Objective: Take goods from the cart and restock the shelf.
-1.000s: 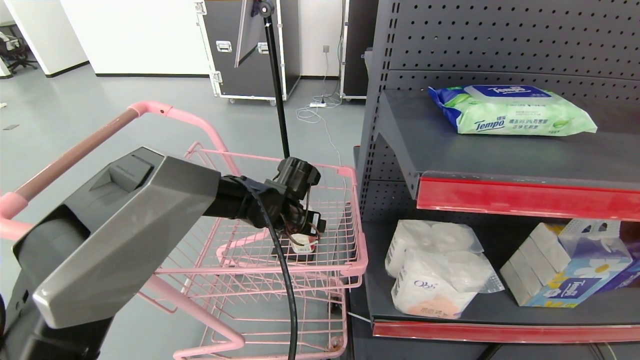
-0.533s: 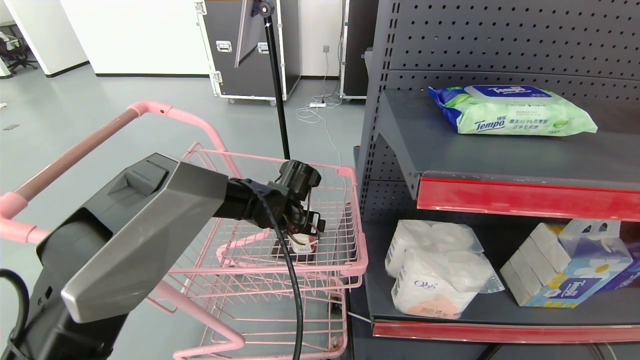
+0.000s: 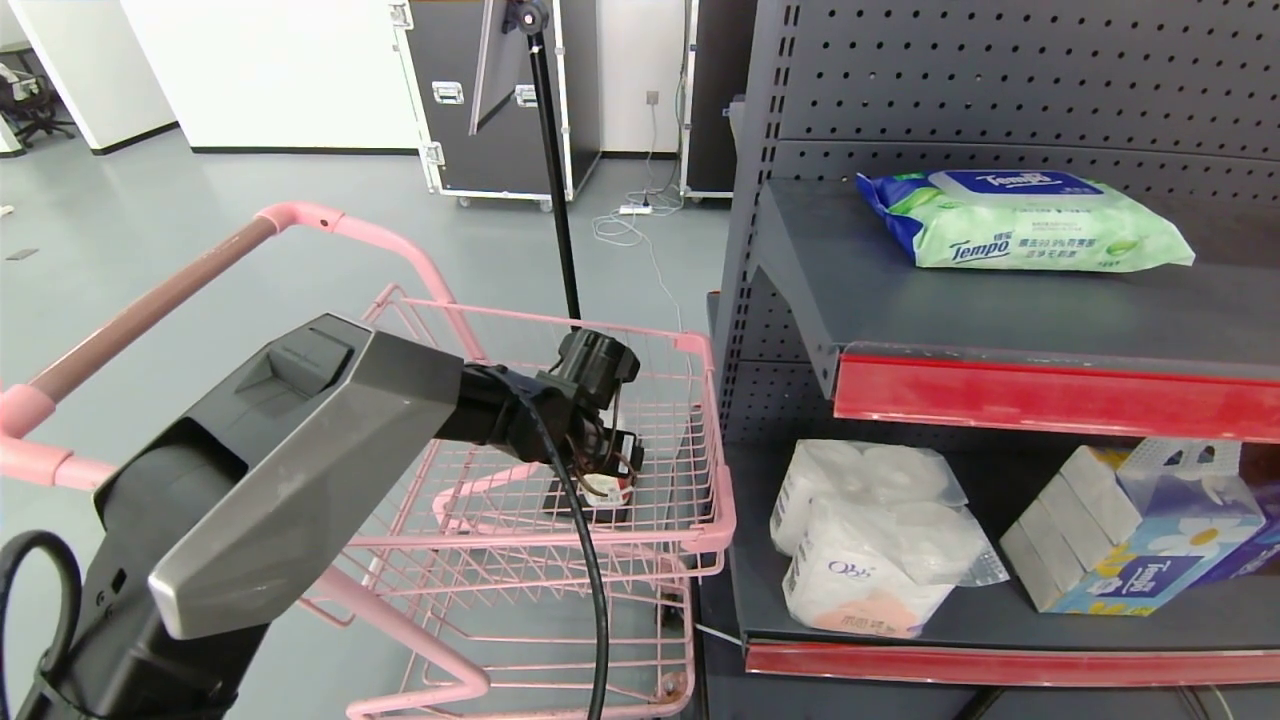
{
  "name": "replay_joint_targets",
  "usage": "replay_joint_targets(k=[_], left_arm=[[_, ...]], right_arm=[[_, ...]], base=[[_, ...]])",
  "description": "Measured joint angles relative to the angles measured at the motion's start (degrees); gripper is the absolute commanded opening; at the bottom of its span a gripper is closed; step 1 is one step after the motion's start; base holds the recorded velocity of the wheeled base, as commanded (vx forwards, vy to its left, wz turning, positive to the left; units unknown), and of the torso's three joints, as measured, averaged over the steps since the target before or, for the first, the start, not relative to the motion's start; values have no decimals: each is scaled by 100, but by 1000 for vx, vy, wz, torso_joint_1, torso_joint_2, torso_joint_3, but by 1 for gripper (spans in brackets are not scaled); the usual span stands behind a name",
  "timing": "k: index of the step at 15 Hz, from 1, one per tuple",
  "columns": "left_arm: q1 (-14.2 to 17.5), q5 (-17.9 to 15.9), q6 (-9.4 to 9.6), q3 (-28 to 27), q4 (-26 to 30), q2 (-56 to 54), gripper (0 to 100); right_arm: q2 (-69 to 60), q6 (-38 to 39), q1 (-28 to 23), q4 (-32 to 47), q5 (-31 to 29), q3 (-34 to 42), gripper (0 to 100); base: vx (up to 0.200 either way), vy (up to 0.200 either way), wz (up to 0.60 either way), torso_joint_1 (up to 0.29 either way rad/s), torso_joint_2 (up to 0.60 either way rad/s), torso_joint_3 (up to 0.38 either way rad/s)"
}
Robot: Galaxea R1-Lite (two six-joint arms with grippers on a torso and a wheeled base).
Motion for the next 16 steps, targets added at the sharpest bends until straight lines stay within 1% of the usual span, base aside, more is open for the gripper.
replay_joint_targets(k=[6,8,9,10,13,16], left_arm=[[11,-2,-5,-9,68,11,0],[11,-2,-123,33,95,-80,0],[22,-7,-176,63,169,-206,0],[46,-22,-185,72,319,-367,0],[199,-57,-167,82,495,-973,0],[334,-77,-158,325,569,-1663,0]], right_arm=[[0,-6,0,-2,0,0,100],[0,-6,0,0,0,0,100],[0,-6,0,0,0,0,100],[0,-9,0,0,0,0,100],[0,-9,0,0,2,0,100],[0,-9,0,0,5,0,100]], base=[[0,0,0,0,0,0],[0,0,0,0,0,0],[0,0,0,0,0,0],[0,0,0,0,0,0],[0,0,0,0,0,0],[0,0,0,0,0,0]])
